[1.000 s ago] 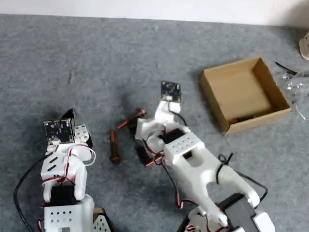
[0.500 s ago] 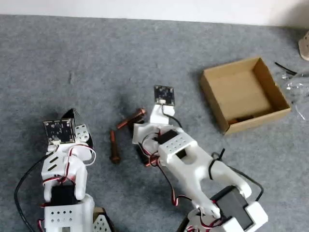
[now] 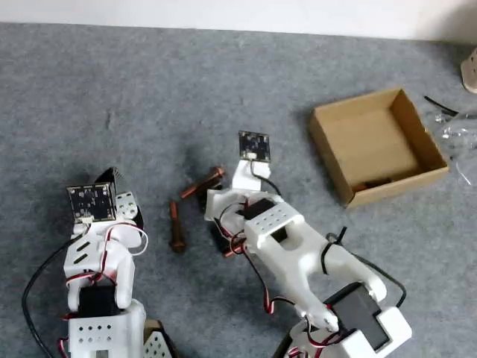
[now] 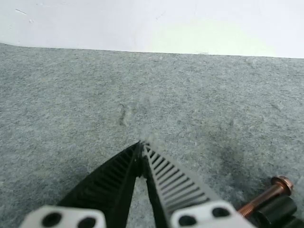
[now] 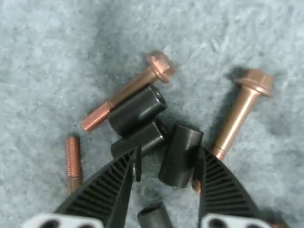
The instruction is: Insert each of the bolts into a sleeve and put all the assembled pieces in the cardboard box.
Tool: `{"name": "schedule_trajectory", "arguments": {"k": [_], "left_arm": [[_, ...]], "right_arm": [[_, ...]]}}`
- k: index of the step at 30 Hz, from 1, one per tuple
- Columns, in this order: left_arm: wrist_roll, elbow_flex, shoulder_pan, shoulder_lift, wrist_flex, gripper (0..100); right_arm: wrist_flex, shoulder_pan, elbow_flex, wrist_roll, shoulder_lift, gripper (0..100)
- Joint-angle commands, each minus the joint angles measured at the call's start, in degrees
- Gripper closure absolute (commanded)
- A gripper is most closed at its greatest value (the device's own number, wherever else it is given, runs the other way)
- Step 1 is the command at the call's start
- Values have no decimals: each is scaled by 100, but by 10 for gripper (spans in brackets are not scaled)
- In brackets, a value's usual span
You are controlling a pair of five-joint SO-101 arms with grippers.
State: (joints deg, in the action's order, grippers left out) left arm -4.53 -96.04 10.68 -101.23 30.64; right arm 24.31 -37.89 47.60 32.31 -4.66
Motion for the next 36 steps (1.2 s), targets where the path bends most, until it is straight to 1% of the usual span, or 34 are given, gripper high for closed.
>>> {"name": "schedule_trajectory", "arguments": {"k": [1, 4, 16, 21, 24, 30, 34, 36], "left_arm": [[-9, -22, -4, -31, -123, 995], [0, -22, -101, -31, -123, 995], [0, -22, -84, -31, -123, 995], [0, -22, -84, -31, -123, 995], [0, -22, -92, -31, -123, 995], [0, -22, -92, -31, -123, 995], [0, -22, -92, -31, -123, 995], [0, -22, -92, -31, -123, 995]], "right_arm": [[-4, 215, 66, -79, 57, 822], [-4, 215, 75, -79, 57, 822], [13, 224, 92, -79, 66, 822], [22, 338, 101, -527, 66, 822], [198, 365, 127, -519, 57, 822], [198, 374, 145, -519, 57, 822], [207, 576, 145, -519, 57, 823], [207, 690, 136, -519, 48, 845]]}}
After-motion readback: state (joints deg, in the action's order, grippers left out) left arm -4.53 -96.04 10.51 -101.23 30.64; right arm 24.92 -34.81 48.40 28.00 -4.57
